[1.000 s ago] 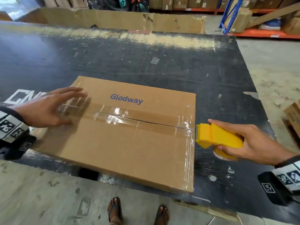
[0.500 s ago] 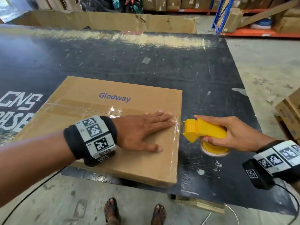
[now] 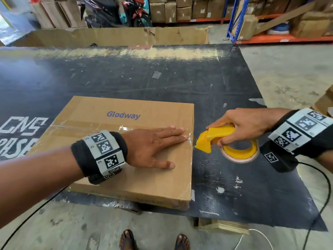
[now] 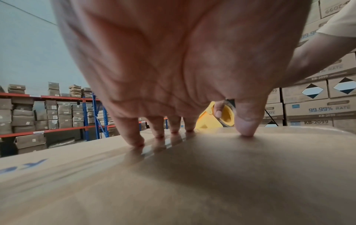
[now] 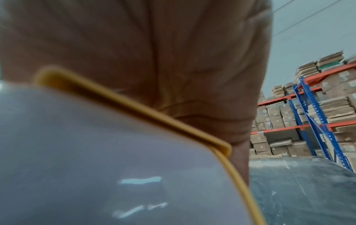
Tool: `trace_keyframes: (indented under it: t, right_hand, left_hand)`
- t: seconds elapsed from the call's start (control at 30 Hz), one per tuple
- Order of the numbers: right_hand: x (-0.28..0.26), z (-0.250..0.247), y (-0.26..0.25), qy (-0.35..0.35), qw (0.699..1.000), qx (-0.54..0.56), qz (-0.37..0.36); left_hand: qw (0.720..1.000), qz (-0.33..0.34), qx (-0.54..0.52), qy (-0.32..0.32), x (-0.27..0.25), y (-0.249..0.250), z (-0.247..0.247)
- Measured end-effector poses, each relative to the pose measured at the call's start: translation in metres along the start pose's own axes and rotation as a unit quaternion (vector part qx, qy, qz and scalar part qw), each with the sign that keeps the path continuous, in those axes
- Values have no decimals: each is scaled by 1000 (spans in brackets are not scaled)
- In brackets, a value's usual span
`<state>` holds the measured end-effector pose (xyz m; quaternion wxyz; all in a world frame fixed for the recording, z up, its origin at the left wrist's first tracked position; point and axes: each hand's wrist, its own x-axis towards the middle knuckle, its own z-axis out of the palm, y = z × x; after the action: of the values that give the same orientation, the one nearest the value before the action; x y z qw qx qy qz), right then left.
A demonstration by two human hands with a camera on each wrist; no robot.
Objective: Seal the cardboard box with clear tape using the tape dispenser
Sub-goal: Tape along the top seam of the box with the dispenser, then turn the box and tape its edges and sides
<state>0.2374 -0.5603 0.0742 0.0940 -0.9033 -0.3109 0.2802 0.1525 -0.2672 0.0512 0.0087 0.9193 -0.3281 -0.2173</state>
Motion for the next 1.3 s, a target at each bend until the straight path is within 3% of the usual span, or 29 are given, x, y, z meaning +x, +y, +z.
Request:
trace_keyframes:
  t: [0.07, 0.17, 0.23, 0.33, 0.43, 0.57, 0.63, 0.7, 0.73, 0.8, 0.87, 0.93, 1.0, 1.13, 1.3]
  right_hand:
    - [8, 1, 4, -25, 999, -41, 21]
    - [4, 38, 30, -81, 964, -231, 106]
    - [-13, 56, 55, -54, 974, -175, 130]
    - [-24, 36, 61, 28, 991, -93, 97]
    - [-27, 25, 56, 91, 991, -60, 76]
    - [-41, 35, 46, 202, 975, 59, 69]
    - [-51, 47, 33, 273, 952, 129, 45]
    - [-60, 62, 21, 360, 910, 207, 22]
    - [-64, 70, 12, 400, 883, 245, 11]
    - [-68, 84, -7, 468, 835, 288, -2]
    - [-68, 95, -25, 510, 807, 297, -4]
    - [-66, 100, -43, 532, 790, 303, 6]
    - [-64, 104, -61, 557, 774, 302, 17]
    - [-54, 110, -99, 607, 739, 291, 37]
    - [-55, 103, -118, 616, 731, 280, 84]
  left_hand:
    - [1000, -1, 5, 2, 0, -2, -1]
    - [1000, -1, -12, 1, -3, -4, 2]
    - [1000, 3, -5, 2, -3, -6, 4]
    - [1000, 0, 4, 11, -4, 0, 3]
    - [992, 64, 78, 77, 10, 8, -7]
    - [980, 114, 160, 42, 35, 24, -20]
    - [990, 102, 96, 31, 43, 27, -29]
    - [991, 83, -79, 76, 49, 22, -35]
    - [976, 64, -178, 111, 51, 19, -40]
    - [920, 19, -360, 157, 55, 16, -52]
    - [851, -8, -503, 149, 59, 21, -65]
    - [791, -10, -598, 126, 62, 26, -75]
    - [762, 10, -639, 103, 60, 24, -80]
    - [782, 49, -616, 84, 52, 9, -87]
    - [798, 77, -594, 72, 51, -1, -104]
